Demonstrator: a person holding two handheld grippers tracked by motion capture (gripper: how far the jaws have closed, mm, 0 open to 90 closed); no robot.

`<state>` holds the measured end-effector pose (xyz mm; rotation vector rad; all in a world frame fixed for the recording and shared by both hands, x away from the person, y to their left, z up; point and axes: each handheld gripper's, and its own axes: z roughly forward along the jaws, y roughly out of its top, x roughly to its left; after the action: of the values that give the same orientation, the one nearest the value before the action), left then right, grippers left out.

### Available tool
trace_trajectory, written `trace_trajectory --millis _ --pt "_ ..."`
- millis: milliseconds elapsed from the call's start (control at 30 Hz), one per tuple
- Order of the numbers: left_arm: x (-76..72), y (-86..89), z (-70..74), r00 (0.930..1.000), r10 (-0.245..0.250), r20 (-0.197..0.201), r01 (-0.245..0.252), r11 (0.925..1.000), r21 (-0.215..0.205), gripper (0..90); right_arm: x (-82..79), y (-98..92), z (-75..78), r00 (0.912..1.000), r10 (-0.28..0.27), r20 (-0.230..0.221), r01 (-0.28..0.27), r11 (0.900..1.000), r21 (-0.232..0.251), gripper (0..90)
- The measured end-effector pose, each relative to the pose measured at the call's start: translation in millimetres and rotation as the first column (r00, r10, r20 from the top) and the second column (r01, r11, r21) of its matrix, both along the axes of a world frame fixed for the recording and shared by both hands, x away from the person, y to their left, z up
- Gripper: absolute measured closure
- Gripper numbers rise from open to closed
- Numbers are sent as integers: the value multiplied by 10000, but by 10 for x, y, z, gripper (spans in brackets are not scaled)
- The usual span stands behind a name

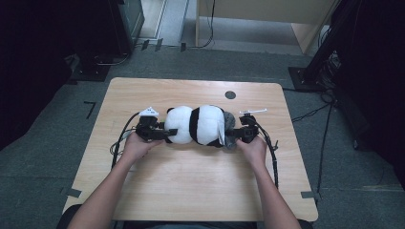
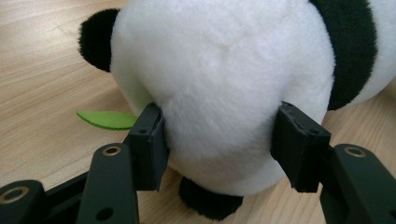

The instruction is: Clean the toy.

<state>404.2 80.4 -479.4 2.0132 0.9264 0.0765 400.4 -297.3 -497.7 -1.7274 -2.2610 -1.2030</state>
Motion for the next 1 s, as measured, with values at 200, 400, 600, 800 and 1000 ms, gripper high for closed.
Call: trace_trajectory --millis 200,400,600,800,1000 --pt "2 5 -1 10000 -25 1 25 10000 -10 417 24 -19 -82 9994 -46 -343 43 10000 -89 775" --pt "1 15 -1 9999 -75 -119 75 10000 27 416 3 -103 47 9993 -336 175 348 9968 -717 777" --pt "-22 -22 8 9998 18 186 -21 9999 165 432 -73 -240 273 9942 -649 858 663 9977 -142 777" --pt "-22 -23 20 9997 57 227 -59 10000 76 474 -189 -390 562 9792 -1040 1744 908 9925 820 777" --pt "-31 -27 30 9995 -317 91 317 9995 -5 495 -286 -341 876 9665 -664 2478 224 9841 1763 777"
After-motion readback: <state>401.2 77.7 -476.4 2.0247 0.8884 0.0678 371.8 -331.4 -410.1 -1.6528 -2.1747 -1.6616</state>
